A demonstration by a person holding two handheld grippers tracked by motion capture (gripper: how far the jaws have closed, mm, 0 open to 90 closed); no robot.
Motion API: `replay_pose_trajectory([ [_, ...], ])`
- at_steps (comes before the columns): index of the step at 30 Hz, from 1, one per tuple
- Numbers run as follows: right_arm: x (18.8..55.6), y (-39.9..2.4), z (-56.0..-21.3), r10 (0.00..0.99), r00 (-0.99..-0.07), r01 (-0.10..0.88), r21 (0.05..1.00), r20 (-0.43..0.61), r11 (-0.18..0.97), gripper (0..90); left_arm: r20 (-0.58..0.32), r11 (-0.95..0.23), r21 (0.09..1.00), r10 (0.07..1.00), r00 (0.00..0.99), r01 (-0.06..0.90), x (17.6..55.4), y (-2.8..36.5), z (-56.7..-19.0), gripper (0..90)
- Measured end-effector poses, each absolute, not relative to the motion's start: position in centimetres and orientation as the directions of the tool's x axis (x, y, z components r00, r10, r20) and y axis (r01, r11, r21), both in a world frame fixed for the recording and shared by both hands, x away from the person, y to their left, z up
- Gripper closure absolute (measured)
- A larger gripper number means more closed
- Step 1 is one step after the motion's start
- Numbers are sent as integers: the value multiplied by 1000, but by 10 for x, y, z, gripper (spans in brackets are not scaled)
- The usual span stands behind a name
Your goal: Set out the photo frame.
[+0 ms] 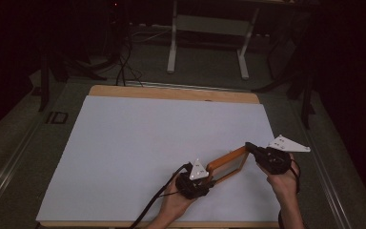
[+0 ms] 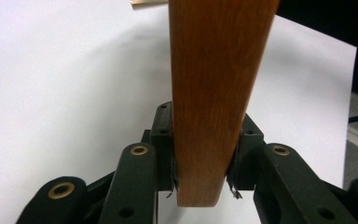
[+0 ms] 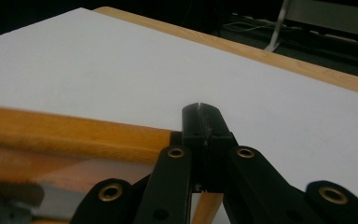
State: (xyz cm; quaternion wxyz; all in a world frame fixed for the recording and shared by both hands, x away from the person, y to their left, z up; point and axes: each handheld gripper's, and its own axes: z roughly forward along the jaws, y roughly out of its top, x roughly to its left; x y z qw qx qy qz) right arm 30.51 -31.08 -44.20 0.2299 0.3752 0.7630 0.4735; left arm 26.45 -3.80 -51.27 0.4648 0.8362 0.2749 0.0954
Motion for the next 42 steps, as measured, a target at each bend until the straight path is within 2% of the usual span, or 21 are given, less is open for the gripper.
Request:
replay_pose_trajectory([
  [4, 304, -316, -437, 792, -610, 345, 901, 3, 262, 900, -12, -492, 818, 505, 863, 299, 272, -41, -494, 690],
  [10, 304, -322, -436, 791, -612, 354, 898, 10, 262, 900, 12, -530, 811, 439, 898, 248, 286, -40, -465, 691],
  [23, 304, -311, -437, 748, -663, 355, 882, 4, 309, 895, -37, -539, 808, 354, 934, 236, 307, -11, -424, 690],
  [34, 303, -299, -437, 697, -717, 325, 884, 0, 335, 746, -18, -574, 794, 311, 950, 203, 309, 8, -404, 689],
  [39, 301, -295, -437, 639, -769, 305, 886, 14, 348, 686, -23, -574, 794, 302, 953, 202, 311, 12, -403, 689],
  [42, 298, -289, -437, 567, -824, 276, 881, 11, 384, 630, -28, -576, 793, 291, 956, 199, 312, 14, -403, 688],
])
